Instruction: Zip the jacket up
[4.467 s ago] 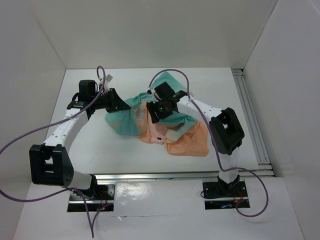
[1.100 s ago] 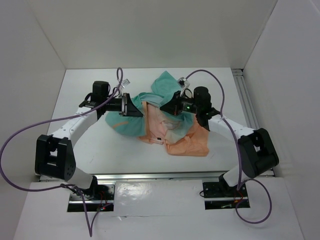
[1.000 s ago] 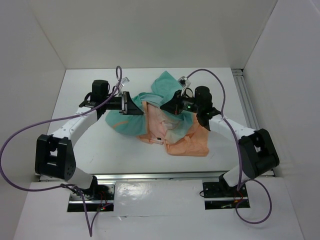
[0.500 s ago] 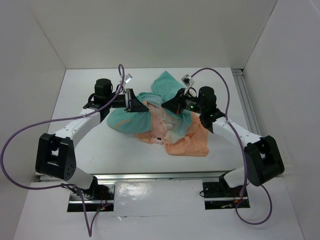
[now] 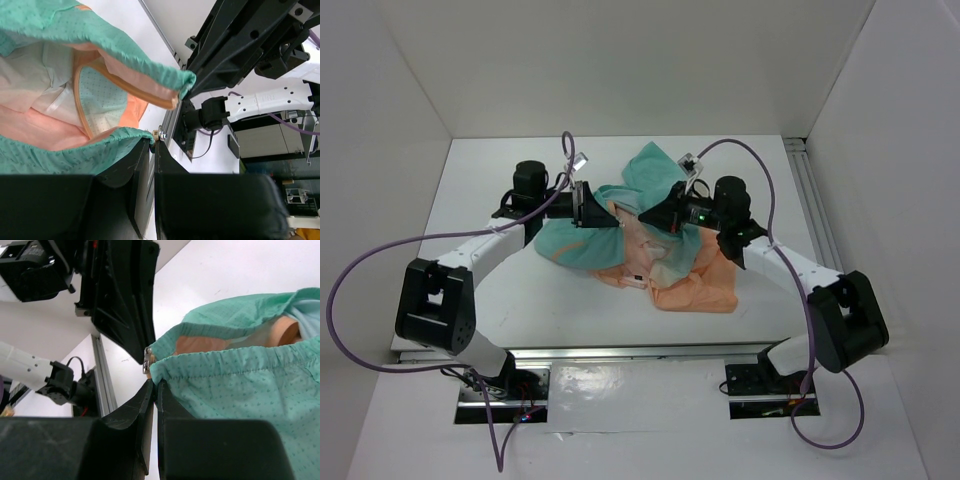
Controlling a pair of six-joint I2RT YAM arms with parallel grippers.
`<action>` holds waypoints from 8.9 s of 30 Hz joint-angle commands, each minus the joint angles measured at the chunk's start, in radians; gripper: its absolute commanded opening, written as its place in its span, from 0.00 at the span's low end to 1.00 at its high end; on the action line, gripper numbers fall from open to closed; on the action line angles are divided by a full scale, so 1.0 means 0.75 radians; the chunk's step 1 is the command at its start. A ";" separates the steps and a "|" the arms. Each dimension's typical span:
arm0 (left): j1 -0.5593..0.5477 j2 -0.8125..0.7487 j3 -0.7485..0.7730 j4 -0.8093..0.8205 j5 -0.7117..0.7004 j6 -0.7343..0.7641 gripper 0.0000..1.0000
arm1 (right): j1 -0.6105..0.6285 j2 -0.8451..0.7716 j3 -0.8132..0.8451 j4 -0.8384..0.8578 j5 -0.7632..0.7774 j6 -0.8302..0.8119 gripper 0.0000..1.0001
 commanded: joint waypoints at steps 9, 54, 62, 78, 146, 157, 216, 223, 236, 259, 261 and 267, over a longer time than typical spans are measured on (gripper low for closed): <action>-0.008 -0.042 -0.052 0.253 0.024 -0.080 0.00 | 0.010 0.069 0.024 0.158 -0.215 0.042 0.00; -0.033 -0.043 -0.052 0.300 0.098 -0.084 0.00 | -0.051 0.206 -0.048 0.533 -0.316 0.345 0.00; -0.033 -0.043 -0.052 0.288 0.098 -0.071 0.00 | -0.051 0.206 -0.048 0.547 -0.328 0.357 0.00; -0.033 -0.043 -0.052 0.262 0.098 -0.057 0.00 | -0.051 0.245 -0.009 0.590 -0.340 0.382 0.00; -0.033 -0.043 -0.015 0.190 0.098 0.006 0.00 | -0.039 0.308 -0.005 0.725 -0.389 0.513 0.00; -0.020 -0.043 -0.015 0.233 0.098 -0.031 0.00 | -0.039 0.308 -0.032 0.711 -0.414 0.513 0.00; -0.008 -0.055 -0.040 0.245 0.122 -0.041 0.00 | -0.039 0.384 0.097 0.690 -0.453 0.503 0.00; -0.008 -0.055 -0.027 0.245 0.110 -0.041 0.00 | -0.053 0.359 0.036 0.678 -0.453 0.490 0.00; -0.008 -0.055 -0.027 0.247 0.110 -0.041 0.00 | -0.053 0.321 0.011 0.666 -0.453 0.478 0.00; -0.008 -0.043 -0.040 0.247 0.110 -0.041 0.00 | -0.078 0.284 0.011 0.654 -0.465 0.466 0.00; -0.008 -0.043 -0.040 0.247 0.098 -0.041 0.00 | -0.078 0.284 0.011 0.654 -0.465 0.466 0.00; -0.008 -0.043 -0.040 0.247 0.098 -0.041 0.00 | -0.078 0.296 0.024 0.666 -0.477 0.480 0.00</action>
